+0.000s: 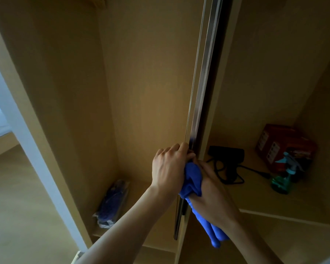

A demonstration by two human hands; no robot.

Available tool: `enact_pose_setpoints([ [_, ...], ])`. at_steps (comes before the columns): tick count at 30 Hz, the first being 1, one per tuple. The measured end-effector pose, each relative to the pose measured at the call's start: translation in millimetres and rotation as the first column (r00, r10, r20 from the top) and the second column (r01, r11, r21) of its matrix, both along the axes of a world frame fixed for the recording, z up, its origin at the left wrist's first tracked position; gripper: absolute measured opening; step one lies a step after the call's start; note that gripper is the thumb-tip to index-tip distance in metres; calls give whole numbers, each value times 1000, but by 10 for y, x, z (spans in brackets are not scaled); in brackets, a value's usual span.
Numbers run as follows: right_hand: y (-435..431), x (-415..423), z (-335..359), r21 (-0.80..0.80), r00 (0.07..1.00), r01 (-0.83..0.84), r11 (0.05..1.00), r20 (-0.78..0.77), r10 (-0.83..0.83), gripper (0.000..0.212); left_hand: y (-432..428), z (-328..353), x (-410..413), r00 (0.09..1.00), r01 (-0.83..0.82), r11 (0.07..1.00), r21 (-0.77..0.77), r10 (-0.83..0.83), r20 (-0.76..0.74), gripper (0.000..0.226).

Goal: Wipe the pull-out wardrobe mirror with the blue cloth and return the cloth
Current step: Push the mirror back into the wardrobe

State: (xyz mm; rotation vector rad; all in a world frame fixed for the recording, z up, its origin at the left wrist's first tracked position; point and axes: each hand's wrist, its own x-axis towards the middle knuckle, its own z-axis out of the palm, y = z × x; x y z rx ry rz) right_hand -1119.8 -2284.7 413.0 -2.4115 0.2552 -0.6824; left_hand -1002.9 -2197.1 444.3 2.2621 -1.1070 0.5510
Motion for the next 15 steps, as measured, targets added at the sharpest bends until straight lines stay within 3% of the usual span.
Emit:
enact_pose_setpoints([
  [15, -284, 314, -107, -12, 1000, 17, 1000, -16, -17, 58, -262, -43, 252, 1000, -15, 999, -30, 15, 5, 28],
])
